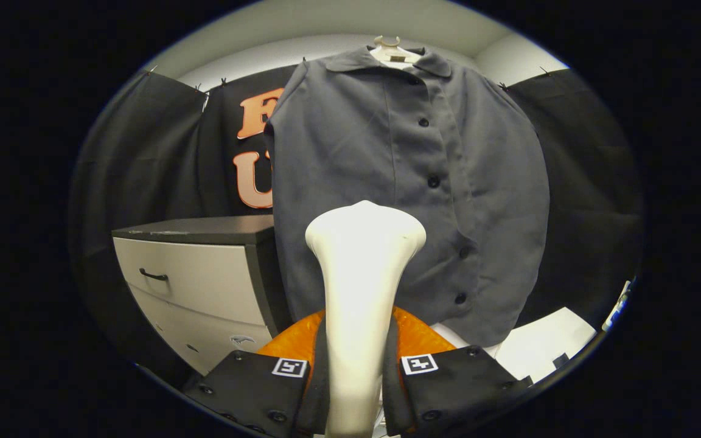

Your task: Iron the clothes twice with a garment steamer, once on the left side and once on the right side.

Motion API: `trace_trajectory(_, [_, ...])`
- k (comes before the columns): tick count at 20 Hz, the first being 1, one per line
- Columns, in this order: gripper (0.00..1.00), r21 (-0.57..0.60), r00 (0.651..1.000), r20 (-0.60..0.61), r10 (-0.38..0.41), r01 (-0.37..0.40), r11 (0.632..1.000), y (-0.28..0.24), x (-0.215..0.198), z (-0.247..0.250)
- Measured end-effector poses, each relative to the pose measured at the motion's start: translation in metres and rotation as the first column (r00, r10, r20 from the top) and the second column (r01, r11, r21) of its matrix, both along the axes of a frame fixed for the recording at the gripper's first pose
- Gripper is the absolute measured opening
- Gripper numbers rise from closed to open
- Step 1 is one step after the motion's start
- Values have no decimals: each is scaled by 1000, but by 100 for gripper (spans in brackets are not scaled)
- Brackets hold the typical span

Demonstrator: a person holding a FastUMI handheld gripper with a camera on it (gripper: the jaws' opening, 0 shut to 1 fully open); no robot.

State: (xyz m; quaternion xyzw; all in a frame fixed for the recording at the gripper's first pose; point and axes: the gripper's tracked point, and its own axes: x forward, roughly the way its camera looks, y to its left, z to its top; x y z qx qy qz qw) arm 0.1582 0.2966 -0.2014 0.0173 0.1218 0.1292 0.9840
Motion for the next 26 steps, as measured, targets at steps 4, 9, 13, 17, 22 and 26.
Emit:
trace_trajectory(4, [42, 51, 997, 75, -5, 1, 999, -15, 5, 66])
trace_trajectory(9, [42, 65, 984, 178, -33, 22, 998, -42, 9, 139])
trace_trajectory(13, [42, 47, 968, 245, -60, 49, 998, -68, 15, 181])
trace_trajectory(17, [42, 46, 955, 283, -87, 77, 996, -95, 27, 213])
trace_trajectory(22, [42, 34, 941, 303, -150, 146, 989, -142, 62, 235])
trace_trajectory(26, [42, 34, 941, 288, -181, 179, 983, -177, 93, 235])
